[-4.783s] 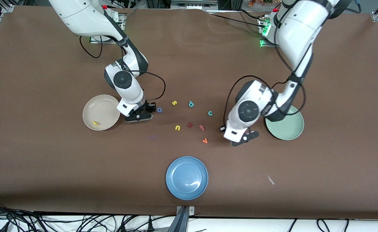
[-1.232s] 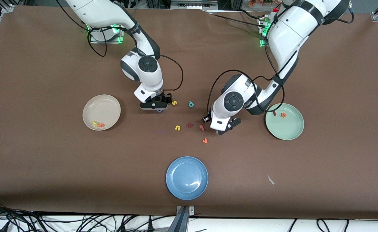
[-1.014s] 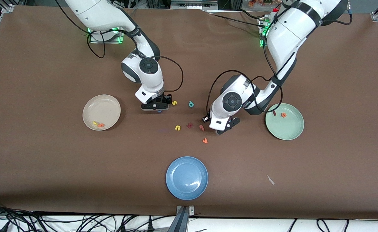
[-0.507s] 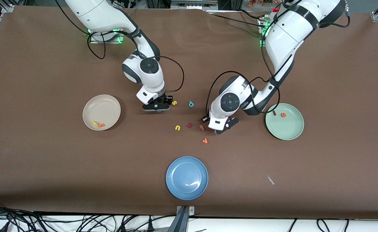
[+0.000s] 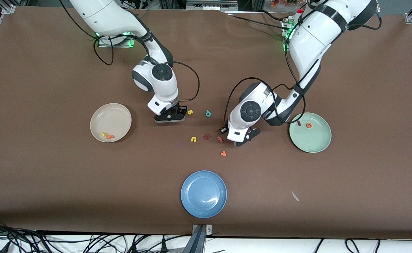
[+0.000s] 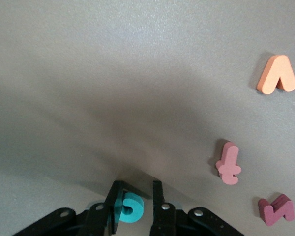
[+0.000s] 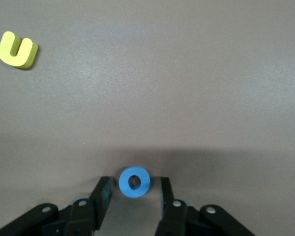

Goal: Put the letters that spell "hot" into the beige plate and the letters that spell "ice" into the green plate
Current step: 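Grasp the blue 'o' with the right gripper while the left gripper grasps teal, then carry the blue 'o' onto the cream plate and open the right gripper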

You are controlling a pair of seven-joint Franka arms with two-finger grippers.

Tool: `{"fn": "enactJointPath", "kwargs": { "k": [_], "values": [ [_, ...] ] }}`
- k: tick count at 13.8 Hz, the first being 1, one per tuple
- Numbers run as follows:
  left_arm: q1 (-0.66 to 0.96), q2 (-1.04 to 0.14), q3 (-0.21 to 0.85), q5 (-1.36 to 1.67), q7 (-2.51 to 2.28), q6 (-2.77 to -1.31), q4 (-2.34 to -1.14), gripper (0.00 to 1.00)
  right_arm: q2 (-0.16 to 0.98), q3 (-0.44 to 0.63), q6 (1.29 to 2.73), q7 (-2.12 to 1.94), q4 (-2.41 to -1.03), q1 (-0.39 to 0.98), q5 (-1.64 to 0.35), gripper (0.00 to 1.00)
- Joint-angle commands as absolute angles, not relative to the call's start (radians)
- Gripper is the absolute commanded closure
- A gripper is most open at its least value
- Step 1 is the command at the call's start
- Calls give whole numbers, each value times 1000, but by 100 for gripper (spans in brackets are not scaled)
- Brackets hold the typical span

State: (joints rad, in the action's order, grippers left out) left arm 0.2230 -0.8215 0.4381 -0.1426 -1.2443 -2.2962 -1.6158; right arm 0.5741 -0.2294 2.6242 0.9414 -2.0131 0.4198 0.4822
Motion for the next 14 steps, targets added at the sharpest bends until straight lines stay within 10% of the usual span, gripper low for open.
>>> {"fn": "enactJointPath", "kwargs": {
  "k": [1, 7, 14],
  "values": [
    [235, -828, 433, -181, -1269, -2289, -1612, 73, 589, -232, 2626, 950, -1994, 416, 508, 56],
    [239, -833, 433, -181, -1261, -2287, -1612, 94, 591, -232, 2626, 946, -1994, 416, 514, 87],
    [239, -833, 433, -181, -1258, -2287, -1612, 90, 509, -195, 2528, 763, -1993, 387, 508, 88]
  ]
}}
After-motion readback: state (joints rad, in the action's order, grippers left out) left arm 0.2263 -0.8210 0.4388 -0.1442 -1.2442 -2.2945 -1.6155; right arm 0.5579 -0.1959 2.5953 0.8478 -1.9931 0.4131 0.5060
